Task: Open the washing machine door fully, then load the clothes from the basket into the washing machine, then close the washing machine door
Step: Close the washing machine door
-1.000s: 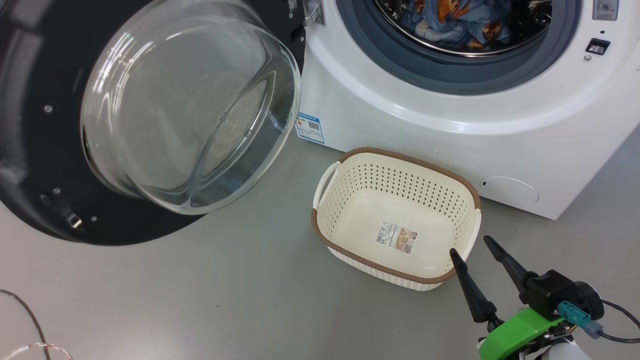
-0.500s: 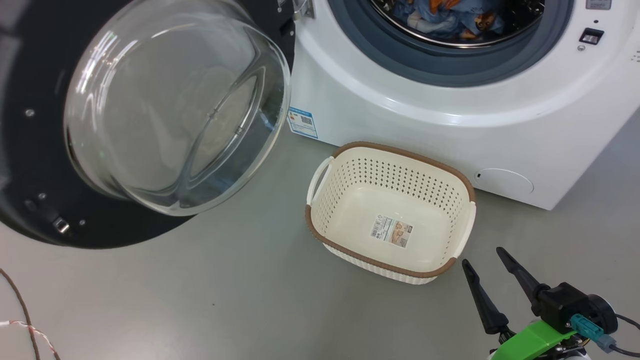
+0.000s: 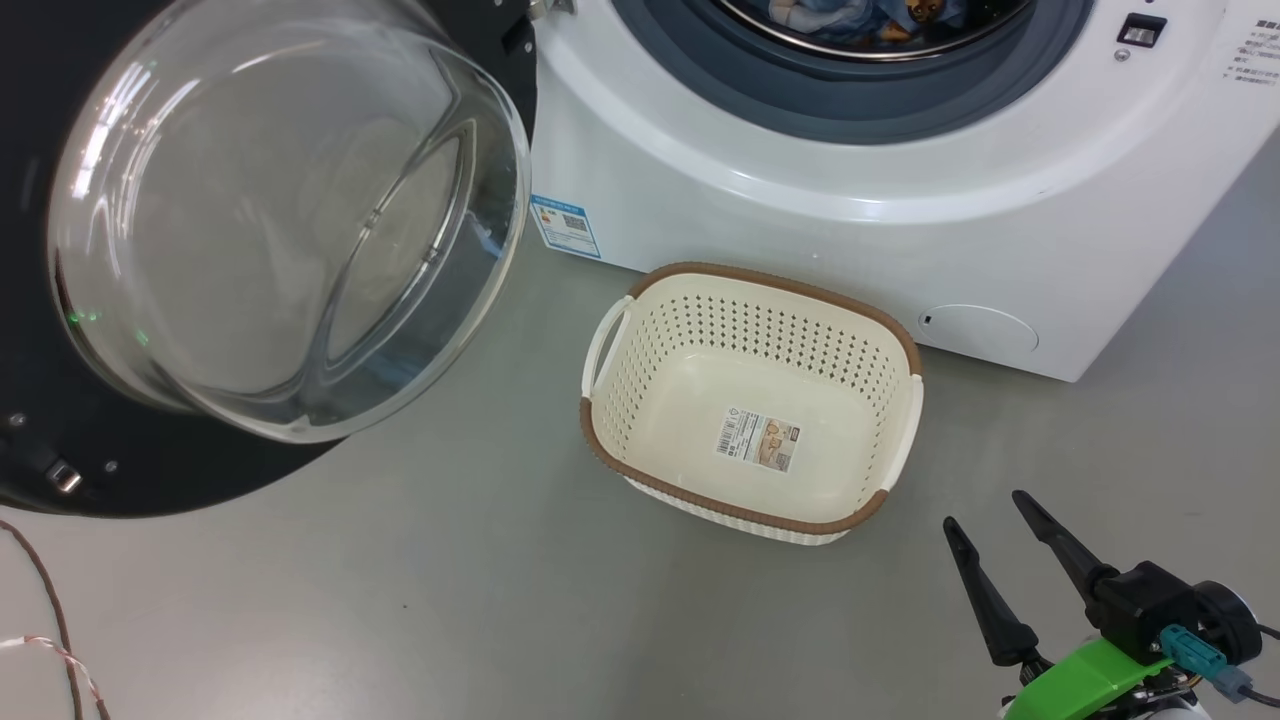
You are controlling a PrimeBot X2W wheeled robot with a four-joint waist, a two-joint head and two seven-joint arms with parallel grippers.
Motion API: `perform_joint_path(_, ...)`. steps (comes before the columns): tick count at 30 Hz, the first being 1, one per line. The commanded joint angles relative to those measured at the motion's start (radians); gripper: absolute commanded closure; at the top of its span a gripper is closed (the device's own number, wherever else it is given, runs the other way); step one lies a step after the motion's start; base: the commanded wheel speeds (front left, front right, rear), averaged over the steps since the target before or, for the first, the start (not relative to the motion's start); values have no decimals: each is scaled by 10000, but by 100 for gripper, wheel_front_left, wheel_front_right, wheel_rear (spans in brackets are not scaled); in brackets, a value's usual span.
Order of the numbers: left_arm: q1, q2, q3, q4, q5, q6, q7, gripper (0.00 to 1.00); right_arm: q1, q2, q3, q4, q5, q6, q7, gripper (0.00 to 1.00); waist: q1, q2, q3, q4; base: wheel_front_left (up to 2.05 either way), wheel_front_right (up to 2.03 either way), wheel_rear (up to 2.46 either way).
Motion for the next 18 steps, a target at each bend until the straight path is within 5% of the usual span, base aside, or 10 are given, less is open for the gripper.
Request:
perform_joint_path(1,-12,672,140,-292,113,-105,90,100,-18,-116,277,-261,-49,16,-46,0,-1,0,31,-47,0,0,0)
perform_joint_path(18,89,604,-291,-314,148,-105,1260,100,-13,-664,596,-246,103,16,-46,0,-1,0,53,-134,0,0,0)
